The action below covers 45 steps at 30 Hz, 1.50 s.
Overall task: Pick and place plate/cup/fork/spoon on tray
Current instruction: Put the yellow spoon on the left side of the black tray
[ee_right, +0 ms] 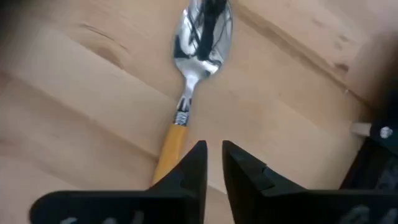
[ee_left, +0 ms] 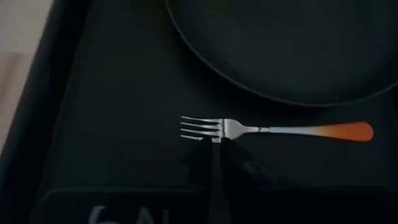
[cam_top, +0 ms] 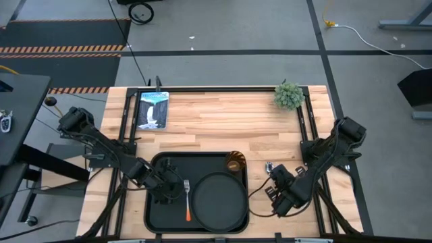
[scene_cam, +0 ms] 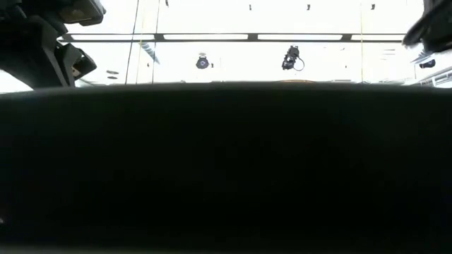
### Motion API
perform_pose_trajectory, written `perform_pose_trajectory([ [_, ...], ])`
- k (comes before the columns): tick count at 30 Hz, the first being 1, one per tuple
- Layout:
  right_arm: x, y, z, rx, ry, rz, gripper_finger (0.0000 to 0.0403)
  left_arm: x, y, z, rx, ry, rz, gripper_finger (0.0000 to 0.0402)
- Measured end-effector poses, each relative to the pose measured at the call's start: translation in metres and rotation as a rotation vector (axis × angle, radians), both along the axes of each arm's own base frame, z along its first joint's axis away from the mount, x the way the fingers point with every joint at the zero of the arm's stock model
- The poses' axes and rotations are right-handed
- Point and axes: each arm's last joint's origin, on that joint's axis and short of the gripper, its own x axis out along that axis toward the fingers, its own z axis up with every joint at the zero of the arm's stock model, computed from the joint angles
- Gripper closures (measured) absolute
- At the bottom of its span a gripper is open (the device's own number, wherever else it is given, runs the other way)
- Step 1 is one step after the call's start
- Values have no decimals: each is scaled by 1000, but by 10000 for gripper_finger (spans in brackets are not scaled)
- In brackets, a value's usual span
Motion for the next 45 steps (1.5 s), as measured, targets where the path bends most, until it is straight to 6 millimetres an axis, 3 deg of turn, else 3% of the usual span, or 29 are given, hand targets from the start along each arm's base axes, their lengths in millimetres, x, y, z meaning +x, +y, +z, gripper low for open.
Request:
perform_pose_trajectory([
  [5,4,-7,-17,49,-6,7,299,0,1,0,12,-12,14,351],
  [13,7,-14,-26,99,28,13,231,2,2,0,10,-11,26,327],
  [25,8,-18,-37,140,-3,11,244,2,2,0,10,-11,26,324],
  [36,14,-14,-25,113,-12,23,245,2,2,0,10,-11,25,324],
  [45,6,-22,-49,115,-74,-5,249,1,2,0,4,-7,22,324],
])
